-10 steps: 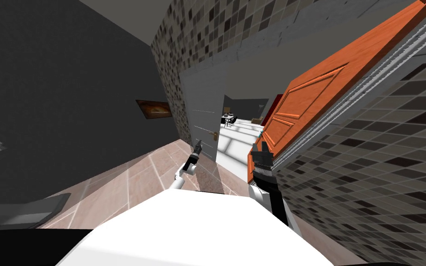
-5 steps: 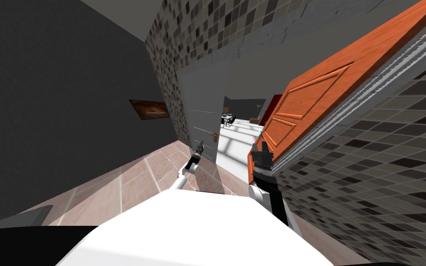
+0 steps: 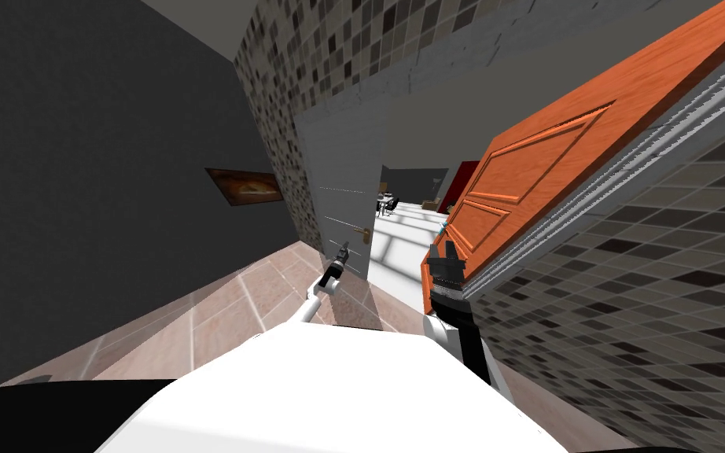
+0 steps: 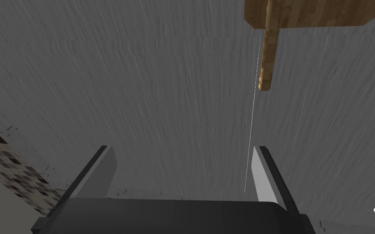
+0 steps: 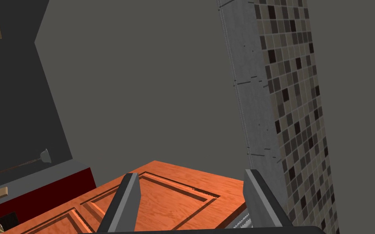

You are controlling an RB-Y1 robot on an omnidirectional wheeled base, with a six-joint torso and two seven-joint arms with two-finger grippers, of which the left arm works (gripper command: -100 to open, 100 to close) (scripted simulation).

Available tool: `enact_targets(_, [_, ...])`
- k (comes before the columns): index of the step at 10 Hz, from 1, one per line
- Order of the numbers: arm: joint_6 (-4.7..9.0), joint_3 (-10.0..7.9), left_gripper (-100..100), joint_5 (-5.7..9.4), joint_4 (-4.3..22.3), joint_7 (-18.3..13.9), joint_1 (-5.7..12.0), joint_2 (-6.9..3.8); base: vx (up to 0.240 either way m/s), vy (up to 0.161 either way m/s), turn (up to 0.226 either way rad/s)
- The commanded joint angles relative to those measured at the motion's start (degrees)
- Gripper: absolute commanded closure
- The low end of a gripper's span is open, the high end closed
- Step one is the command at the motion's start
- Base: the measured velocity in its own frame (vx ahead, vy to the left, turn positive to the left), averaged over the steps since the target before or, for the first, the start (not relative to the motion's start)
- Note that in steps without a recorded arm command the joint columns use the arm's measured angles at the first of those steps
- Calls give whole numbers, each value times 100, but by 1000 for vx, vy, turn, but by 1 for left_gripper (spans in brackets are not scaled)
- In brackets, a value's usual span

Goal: Push the door open

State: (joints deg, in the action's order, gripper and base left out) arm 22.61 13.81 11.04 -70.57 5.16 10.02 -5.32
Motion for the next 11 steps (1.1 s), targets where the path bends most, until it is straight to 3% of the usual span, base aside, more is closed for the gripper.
enact_targets(1, [8,45,-100,47,211,14,122,29,88,63,-64])
enact_targets(11, [30,321,-100,332,1321,41,752,164,83,63,-56])
